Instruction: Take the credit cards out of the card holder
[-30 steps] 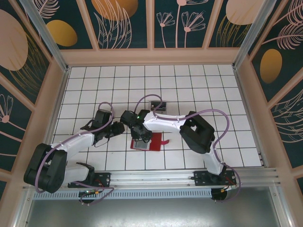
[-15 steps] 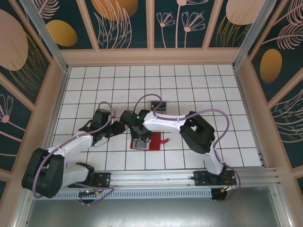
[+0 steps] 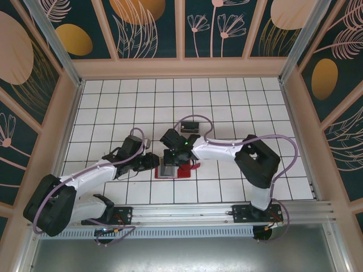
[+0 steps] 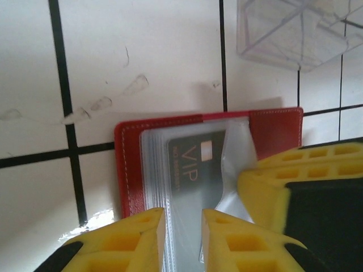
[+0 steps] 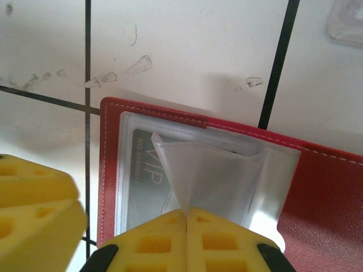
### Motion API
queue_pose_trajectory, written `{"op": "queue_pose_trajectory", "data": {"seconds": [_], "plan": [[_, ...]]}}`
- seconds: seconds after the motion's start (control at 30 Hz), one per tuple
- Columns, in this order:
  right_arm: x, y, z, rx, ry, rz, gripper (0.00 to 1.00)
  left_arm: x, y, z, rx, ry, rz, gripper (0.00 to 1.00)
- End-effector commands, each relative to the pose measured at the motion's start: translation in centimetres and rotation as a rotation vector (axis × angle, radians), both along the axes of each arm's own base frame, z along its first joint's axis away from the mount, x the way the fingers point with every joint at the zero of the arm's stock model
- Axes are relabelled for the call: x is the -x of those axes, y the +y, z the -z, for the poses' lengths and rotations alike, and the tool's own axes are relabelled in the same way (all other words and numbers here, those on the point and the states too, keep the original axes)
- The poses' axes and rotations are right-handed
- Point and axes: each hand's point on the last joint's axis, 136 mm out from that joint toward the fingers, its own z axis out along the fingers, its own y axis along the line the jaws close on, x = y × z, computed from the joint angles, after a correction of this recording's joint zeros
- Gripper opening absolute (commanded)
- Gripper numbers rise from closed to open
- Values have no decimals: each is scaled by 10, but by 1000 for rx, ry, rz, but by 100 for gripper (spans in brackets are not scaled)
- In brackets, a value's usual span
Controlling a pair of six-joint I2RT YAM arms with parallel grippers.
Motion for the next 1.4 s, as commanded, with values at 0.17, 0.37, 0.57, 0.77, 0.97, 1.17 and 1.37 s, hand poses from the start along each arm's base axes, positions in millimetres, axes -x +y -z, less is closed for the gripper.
{"op": "queue_pose_trajectory", "data": {"seconds": [0.17,0.37,0.57,0.77,0.97,1.17,1.37], "plan": [[1,8,-22,-228,0,6,5,7,-12,8,-1,55,8,25],[5,3,-20,-269,9,3,5,8,-17,14,-41,86,29,24],[7,1,-16,-275,17,8,5,8,-18,13,-71,85,41,24],[7,1,-13,-260,20,-5,6,9,-12,13,-98,87,29,24],[8,2,-14,-267,17,-11,6,9,-8,9,-116,83,14,24],[10,1,-13,-284,12,-23,5,4,-4,4,-135,63,-11,23],[13,0,-14,-314,6,-29,6,4,-2,6,-146,68,-14,23]]}}
